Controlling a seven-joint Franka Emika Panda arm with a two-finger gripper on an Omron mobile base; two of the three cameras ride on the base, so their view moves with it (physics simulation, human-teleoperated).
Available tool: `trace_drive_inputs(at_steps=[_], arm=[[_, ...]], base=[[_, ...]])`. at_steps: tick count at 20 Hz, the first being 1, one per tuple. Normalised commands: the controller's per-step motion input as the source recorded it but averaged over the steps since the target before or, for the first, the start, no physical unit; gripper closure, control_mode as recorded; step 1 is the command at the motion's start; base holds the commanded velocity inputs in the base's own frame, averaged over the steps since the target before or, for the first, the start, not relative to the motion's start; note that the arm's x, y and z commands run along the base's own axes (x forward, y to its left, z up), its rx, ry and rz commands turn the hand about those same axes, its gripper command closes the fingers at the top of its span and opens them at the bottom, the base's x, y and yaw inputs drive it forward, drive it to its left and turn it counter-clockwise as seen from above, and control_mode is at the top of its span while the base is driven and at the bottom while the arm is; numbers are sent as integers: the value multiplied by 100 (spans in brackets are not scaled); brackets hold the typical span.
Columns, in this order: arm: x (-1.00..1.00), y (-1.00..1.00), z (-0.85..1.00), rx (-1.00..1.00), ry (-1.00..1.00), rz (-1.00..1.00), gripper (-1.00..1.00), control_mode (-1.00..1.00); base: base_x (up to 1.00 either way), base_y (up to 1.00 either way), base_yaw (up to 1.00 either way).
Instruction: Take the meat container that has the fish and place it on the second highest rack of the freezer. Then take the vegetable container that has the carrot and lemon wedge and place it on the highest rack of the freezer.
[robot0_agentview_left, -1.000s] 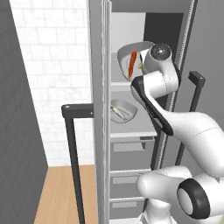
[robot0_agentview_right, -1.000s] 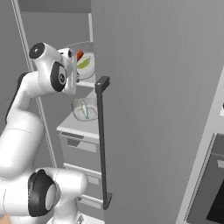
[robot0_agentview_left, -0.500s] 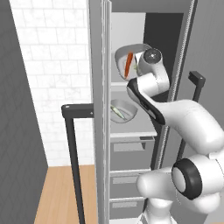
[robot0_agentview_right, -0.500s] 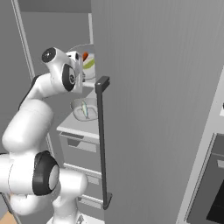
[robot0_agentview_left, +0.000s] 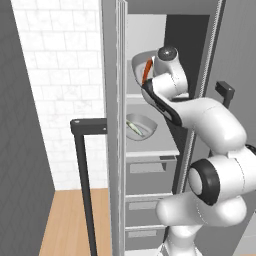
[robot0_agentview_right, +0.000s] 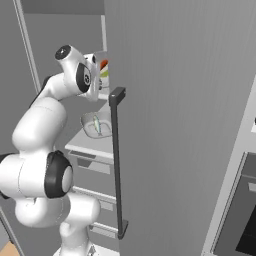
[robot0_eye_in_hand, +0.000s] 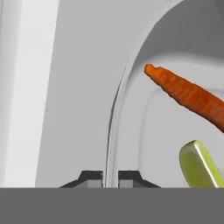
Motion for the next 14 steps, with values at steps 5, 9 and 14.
trace_drive_inputs(at_steps=[5,9,14], arm=[[63,-3,-18,0,-1,-1,100,-100],[70,-2,-10,0,-2,0,100,-100],[64,-4,-3,0,-5,0,100,-100]], base=[[0,0,0],[0,0,0],[0,0,0]])
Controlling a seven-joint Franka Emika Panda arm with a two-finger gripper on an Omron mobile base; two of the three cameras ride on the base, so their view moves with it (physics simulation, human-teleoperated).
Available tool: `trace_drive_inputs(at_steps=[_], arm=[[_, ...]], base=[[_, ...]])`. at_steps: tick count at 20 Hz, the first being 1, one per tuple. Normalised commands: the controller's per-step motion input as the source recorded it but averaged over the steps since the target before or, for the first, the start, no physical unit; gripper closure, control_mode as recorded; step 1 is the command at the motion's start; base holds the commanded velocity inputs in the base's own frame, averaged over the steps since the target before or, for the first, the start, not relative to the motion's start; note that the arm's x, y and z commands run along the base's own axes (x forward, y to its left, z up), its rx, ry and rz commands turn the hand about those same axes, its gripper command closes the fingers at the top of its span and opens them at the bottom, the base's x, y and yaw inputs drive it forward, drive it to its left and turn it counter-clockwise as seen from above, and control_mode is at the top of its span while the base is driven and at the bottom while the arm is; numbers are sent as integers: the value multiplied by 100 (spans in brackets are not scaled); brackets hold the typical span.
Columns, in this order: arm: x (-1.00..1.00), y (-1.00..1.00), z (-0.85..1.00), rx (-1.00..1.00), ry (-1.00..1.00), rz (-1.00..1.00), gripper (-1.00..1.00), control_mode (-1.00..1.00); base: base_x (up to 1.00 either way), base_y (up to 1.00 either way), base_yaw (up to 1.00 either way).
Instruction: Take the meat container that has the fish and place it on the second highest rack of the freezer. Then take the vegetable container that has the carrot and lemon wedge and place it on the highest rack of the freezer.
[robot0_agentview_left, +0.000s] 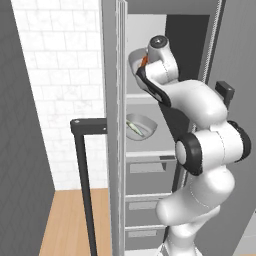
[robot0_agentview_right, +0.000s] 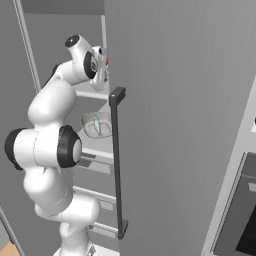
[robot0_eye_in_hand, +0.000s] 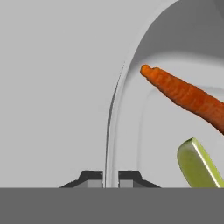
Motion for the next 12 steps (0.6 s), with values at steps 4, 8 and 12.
trace_drive_inputs(at_steps=[4,8,12], arm=[[18,1,-9,0,-3,-1,100,-100],[0,0,0,0,0,0,100,-100],[5,0,0,0,2,0,-100,-100]], base=[[0,0,0],[0,0,0],[0,0,0]])
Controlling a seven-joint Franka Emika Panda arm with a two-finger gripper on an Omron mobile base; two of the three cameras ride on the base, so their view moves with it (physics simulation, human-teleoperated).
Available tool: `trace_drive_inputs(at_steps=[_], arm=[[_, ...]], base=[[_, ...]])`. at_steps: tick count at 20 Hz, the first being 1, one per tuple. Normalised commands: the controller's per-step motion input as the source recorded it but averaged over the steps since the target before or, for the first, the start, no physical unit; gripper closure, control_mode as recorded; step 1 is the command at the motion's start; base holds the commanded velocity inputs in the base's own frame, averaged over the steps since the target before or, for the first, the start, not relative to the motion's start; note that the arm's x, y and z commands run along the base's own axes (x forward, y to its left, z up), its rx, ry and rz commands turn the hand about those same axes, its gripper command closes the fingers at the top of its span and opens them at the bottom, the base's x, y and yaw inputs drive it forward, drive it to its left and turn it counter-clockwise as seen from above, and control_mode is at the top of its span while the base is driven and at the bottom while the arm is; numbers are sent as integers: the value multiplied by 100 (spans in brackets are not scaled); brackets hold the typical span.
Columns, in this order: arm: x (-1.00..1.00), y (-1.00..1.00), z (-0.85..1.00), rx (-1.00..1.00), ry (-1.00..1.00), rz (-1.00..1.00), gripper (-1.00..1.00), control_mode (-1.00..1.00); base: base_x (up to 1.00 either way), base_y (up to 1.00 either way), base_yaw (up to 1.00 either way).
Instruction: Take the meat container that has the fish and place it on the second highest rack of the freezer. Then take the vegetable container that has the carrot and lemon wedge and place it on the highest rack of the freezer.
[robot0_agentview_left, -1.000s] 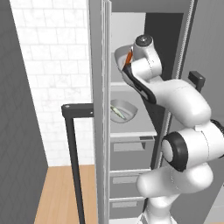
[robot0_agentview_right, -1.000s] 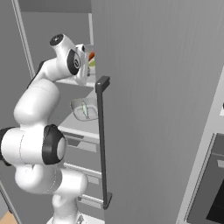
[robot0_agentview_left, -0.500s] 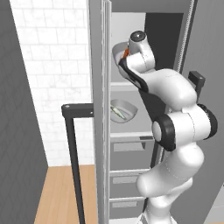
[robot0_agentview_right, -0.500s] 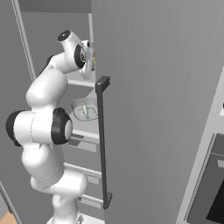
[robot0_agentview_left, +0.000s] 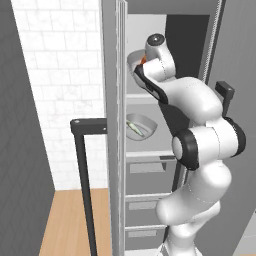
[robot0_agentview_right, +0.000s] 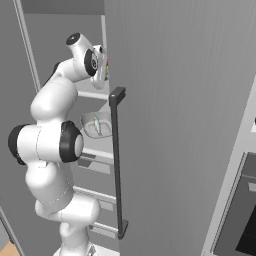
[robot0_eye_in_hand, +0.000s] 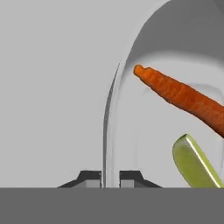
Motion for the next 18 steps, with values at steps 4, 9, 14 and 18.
trace_drive_inputs(at_steps=[4,9,14,18], arm=[[0,0,0,0,0,0,-100,-100],[0,0,0,0,-1,0,-100,-100],[-74,0,-8,0,-30,7,-100,-100],[-92,0,19,0,-23,0,-100,-100]], base=[[0,0,0],[0,0,0],[0,0,0],[0,0,0]])
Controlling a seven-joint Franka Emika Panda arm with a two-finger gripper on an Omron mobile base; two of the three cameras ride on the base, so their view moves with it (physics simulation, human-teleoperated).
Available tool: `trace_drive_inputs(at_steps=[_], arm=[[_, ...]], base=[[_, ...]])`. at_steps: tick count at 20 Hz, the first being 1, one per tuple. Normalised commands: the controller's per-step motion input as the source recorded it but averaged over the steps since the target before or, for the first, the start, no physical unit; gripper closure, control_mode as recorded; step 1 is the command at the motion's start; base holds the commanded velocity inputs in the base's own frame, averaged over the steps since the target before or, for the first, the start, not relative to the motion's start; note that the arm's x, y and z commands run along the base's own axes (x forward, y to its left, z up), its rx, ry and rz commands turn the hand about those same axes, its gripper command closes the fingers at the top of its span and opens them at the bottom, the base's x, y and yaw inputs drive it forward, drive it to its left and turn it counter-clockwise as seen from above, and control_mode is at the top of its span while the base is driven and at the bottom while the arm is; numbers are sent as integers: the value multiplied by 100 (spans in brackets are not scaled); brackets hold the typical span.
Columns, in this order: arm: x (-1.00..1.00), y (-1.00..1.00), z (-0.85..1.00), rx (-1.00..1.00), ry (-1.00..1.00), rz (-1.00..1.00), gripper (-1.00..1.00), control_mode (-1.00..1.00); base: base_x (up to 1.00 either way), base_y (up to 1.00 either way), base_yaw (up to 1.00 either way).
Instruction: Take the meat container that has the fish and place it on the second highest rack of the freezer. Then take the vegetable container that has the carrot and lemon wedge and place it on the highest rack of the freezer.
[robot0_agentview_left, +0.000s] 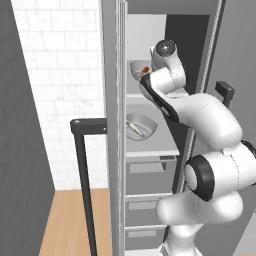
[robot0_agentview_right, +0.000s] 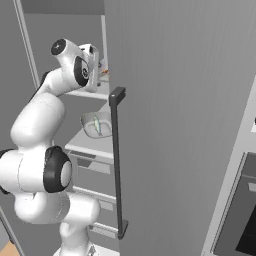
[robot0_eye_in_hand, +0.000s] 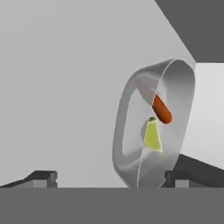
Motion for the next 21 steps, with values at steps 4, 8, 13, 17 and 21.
trace_drive_inputs(at_steps=[4,8,13,17,21], arm=[[-100,0,53,1,-2,0,-100,-100],[-100,-1,47,0,-6,0,-100,-100],[-100,0,26,1,12,0,-100,-100],[-100,0,1,5,25,1,-100,-100],[-100,0,-19,6,16,2,-100,-100]], base=[[0,0,0],[0,0,0],[0,0,0],[0,0,0],[0,0,0]])
